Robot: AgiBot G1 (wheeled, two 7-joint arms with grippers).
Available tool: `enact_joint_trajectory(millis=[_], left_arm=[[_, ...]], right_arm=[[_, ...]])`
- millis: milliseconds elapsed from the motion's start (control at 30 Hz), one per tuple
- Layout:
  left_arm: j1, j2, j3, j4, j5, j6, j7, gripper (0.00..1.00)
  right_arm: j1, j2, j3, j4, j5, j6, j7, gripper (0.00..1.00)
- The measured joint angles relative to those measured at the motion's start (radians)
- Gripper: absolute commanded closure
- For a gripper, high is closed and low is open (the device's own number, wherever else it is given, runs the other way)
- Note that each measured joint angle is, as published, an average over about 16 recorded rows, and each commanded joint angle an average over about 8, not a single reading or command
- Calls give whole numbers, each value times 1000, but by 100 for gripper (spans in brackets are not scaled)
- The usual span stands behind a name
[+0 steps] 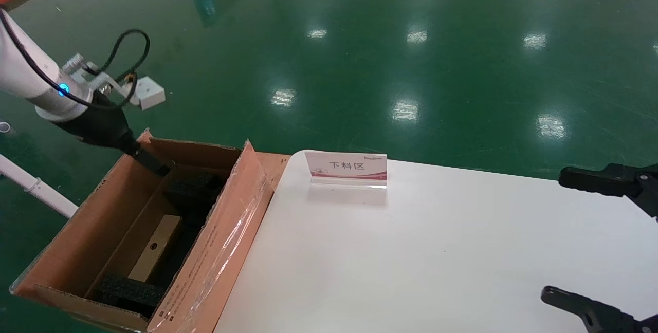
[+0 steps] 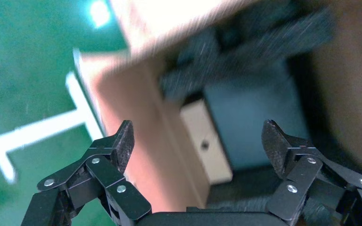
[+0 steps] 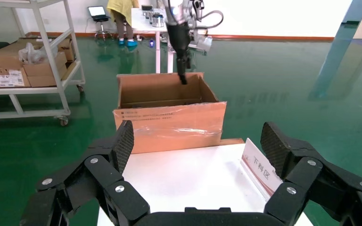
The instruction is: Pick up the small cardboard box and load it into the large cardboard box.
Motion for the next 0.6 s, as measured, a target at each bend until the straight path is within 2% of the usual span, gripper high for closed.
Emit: enact_joint_trajectory(millis=[200,367,600], left_arm=[[-98,-81,-65,-120,-85,21,127,0],[-151,-135,-101,-217,-124,41,188,0],[-139,-172,-186,-325,-133,59,217,0]], right_arm=[[0,0,0,0,0,0,0,0],[0,0,0,0,0,0,0,0],[0,0,-1,-1,0,0,0,0]])
